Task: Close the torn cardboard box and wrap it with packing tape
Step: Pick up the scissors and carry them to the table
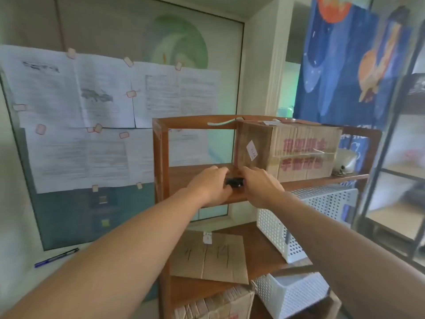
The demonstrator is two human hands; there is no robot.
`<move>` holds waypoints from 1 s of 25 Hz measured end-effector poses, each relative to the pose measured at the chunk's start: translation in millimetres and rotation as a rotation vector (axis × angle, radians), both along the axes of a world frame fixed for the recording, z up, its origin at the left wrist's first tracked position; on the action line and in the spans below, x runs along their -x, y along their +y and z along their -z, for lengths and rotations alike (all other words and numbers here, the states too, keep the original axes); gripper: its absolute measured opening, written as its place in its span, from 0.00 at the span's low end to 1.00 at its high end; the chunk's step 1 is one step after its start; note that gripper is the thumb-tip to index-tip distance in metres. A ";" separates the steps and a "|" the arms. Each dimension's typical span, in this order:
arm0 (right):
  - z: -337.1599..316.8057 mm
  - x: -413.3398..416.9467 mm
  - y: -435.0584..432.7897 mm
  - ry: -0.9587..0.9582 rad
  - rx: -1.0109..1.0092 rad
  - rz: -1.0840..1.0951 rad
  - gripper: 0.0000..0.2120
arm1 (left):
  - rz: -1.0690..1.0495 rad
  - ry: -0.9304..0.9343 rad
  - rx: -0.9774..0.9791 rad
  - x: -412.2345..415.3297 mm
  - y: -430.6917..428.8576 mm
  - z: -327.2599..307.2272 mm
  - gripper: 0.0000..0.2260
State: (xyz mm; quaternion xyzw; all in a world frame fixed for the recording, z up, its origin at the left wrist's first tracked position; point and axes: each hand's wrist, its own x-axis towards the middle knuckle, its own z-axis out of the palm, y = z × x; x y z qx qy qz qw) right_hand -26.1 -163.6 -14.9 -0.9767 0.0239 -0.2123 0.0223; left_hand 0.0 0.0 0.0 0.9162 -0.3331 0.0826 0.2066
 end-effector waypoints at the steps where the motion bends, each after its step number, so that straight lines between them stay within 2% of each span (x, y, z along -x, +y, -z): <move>1: 0.2 -6.3 -2.8 0.007 0.005 0.021 0.10 | 0.000 -0.012 -0.031 -4.7 -6.9 2.0 0.17; 4: 1.5 -19.6 -7.8 0.050 0.015 0.076 0.03 | -0.047 -0.045 -0.122 -13.6 -20.3 8.5 0.08; 7: 3.3 -25.0 -12.3 0.059 -0.024 0.071 0.02 | -0.055 -0.050 -0.100 -20.3 -26.3 11.0 0.08; 12: 3.6 -20.8 -16.4 0.071 0.004 0.062 0.07 | -0.054 -0.036 -0.036 -16.4 -26.7 7.1 0.07; 15: 5.0 -6.5 -6.9 0.111 0.124 0.064 0.04 | -0.064 -0.037 -0.141 -7.7 -24.3 6.8 0.05; 18: 1.1 16.6 3.9 0.035 0.042 0.056 0.03 | -0.049 -0.032 -0.193 9.3 -15.5 4.3 0.06; 22: -3.4 68.8 19.7 -0.152 -0.199 0.058 0.07 | 0.037 -0.035 0.082 44.7 1.8 5.8 0.06; 25: 7.4 112.5 40.7 -0.303 -0.300 0.031 0.06 | 0.079 0.028 0.344 77.6 25.4 19.7 0.04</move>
